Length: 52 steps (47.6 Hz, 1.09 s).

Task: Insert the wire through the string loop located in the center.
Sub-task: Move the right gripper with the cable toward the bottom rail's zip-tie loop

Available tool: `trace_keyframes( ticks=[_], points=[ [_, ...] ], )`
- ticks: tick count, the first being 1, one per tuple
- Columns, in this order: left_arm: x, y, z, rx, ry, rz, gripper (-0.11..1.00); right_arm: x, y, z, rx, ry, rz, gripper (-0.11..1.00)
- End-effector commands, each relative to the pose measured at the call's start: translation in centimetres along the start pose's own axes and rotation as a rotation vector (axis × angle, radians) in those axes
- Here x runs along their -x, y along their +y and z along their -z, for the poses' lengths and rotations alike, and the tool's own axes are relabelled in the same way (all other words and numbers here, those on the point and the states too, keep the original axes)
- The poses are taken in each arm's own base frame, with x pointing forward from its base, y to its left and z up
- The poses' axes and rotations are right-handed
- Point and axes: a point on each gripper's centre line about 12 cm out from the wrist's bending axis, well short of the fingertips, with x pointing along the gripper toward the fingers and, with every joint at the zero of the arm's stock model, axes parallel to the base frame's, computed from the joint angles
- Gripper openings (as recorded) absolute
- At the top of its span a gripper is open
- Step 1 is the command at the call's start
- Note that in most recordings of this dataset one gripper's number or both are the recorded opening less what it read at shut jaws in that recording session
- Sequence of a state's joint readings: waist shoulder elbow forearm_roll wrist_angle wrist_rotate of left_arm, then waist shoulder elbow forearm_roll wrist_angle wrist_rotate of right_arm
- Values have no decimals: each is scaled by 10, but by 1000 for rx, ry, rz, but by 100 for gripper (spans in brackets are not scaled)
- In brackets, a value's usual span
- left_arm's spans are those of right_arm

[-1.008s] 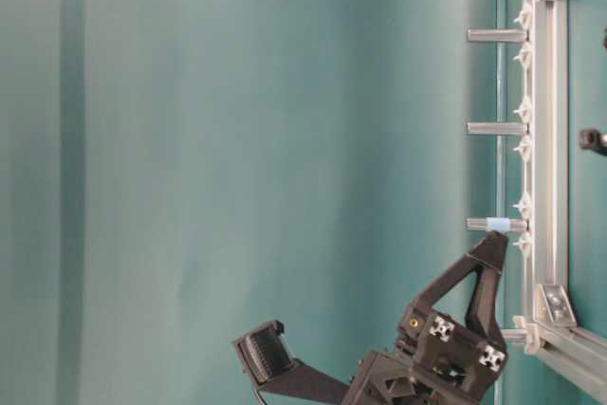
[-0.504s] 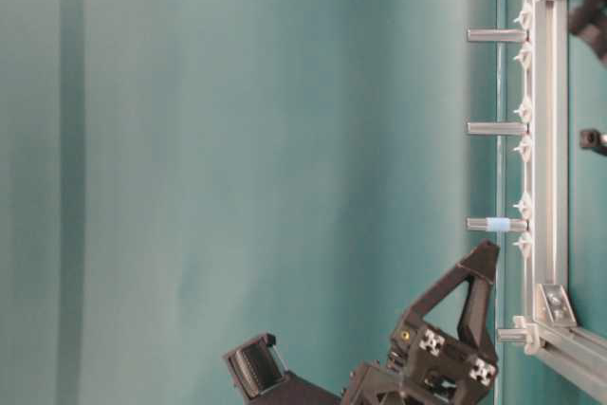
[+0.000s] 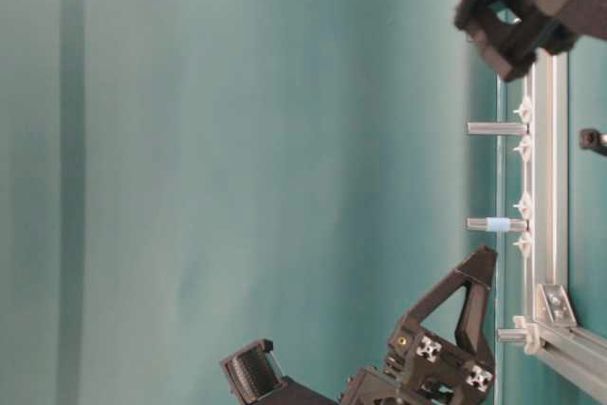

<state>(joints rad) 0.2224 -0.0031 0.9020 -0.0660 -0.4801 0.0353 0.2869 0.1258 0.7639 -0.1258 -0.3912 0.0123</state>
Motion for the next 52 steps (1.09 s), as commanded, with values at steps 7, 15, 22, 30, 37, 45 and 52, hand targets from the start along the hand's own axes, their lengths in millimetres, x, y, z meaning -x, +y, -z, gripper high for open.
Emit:
trace_keyframes(
  ticks=[7,15,22,30,37,45,52],
  points=[
    [3,-1,-13,0,-41,4,0,6,-1,-14,7,-37,4,7],
    [3,-2,-13,-1,-43,7,0,10,0,-9,7,-26,2,7],
    [3,-3,-13,-2,-43,9,0,20,-1,-5,2,-19,7,7],
    [3,-3,-13,-2,-41,8,0,35,-6,4,-6,-7,21,7],
    [3,-3,-13,-2,-43,9,0,52,-15,10,-23,-7,49,7],
    [3,-3,-13,-2,-43,9,0,71,-28,20,-50,16,94,7],
    [3,-3,-13,0,-40,8,0,86,-38,28,-70,39,129,7]
  ],
)
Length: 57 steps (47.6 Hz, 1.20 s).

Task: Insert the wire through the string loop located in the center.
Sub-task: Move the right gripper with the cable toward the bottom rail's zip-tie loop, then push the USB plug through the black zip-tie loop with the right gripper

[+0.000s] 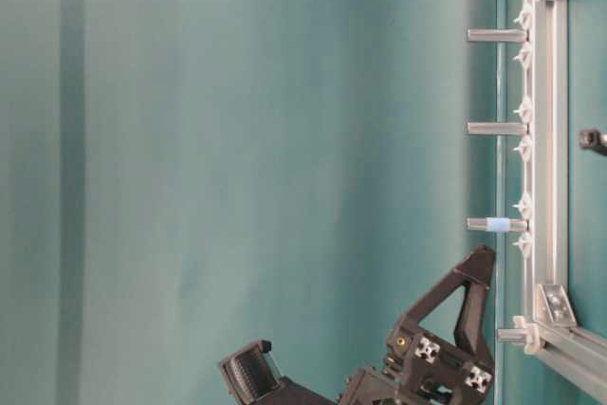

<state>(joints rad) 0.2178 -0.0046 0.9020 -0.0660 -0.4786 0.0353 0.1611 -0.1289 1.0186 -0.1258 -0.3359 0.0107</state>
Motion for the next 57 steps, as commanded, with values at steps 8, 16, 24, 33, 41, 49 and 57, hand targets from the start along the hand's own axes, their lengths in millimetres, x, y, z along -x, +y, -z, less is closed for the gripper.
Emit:
trace_keyframes(
  ticks=[8,16,24,33,41,49,57],
  points=[
    [3,-1,-13,0,-41,4,0,21,-18,3,-38,-3,59,7],
    [2,-1,-14,2,-46,4,0,27,-23,5,-63,7,82,7],
    [2,-1,-14,0,-44,4,0,28,-24,6,-76,10,87,7],
    [3,-1,-13,-1,-43,4,0,28,-25,6,-82,10,89,7],
    [2,-1,-14,0,-44,4,0,28,-25,6,-82,10,89,7],
    [2,-1,-14,0,-46,4,0,28,-25,6,-82,10,89,7],
    [2,-1,-14,-1,-44,4,0,28,-25,7,-83,13,89,7]
  ],
)
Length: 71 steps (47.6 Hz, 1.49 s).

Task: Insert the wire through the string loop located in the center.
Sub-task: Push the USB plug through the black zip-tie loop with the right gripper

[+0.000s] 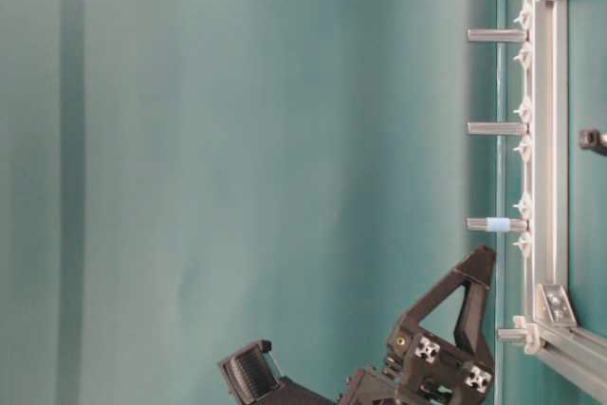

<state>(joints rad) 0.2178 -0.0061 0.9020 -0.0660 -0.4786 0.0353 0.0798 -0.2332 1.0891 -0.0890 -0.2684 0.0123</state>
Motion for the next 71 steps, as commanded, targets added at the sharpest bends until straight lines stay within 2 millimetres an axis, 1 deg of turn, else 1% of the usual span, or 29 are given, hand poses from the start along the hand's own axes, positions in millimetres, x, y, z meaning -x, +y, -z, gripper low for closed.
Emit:
trace_keyframes(
  ticks=[1,14,23,34,59,71],
  points=[
    [2,-1,-13,0,-41,4,0,2,-1,-7,-4,-29,5,7],
    [2,-1,-13,1,-43,3,0,0,-2,-12,-4,-40,5,7],
    [2,-1,-13,-1,-41,4,0,-7,-2,-14,-4,-32,5,7],
    [2,-1,-13,0,-40,4,0,-23,-3,-17,-5,-24,3,7],
    [3,-1,-11,1,-37,3,0,-64,-5,-39,2,-55,-1,7],
    [3,-1,-11,-2,-38,4,0,-79,-6,-50,3,-73,0,7]
  ],
)
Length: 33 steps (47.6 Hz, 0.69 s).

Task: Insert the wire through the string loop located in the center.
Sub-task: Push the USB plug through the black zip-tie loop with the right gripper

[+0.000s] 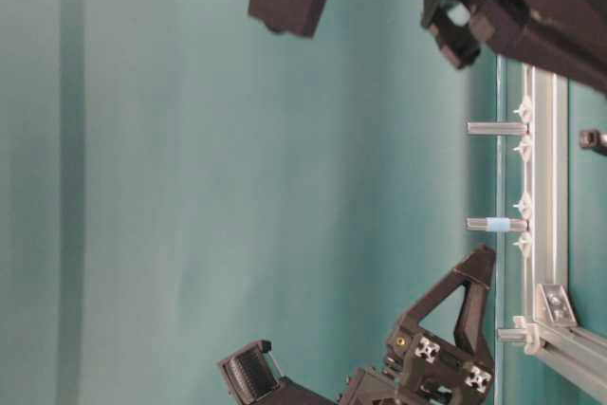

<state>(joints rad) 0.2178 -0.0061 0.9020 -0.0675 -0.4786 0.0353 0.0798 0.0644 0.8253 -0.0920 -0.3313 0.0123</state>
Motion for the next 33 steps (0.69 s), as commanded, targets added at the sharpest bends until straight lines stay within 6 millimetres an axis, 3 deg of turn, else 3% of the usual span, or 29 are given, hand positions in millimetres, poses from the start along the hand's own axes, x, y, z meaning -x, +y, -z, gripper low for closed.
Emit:
trace_keyframes(
  ticks=[1,33],
  points=[
    [3,-1,-12,-1,-40,5,0,-3,-2,-16,1,-46,5,7],
    [3,-1,-10,-3,-34,5,0,-7,-2,-15,1,-43,4,7]
  ],
)
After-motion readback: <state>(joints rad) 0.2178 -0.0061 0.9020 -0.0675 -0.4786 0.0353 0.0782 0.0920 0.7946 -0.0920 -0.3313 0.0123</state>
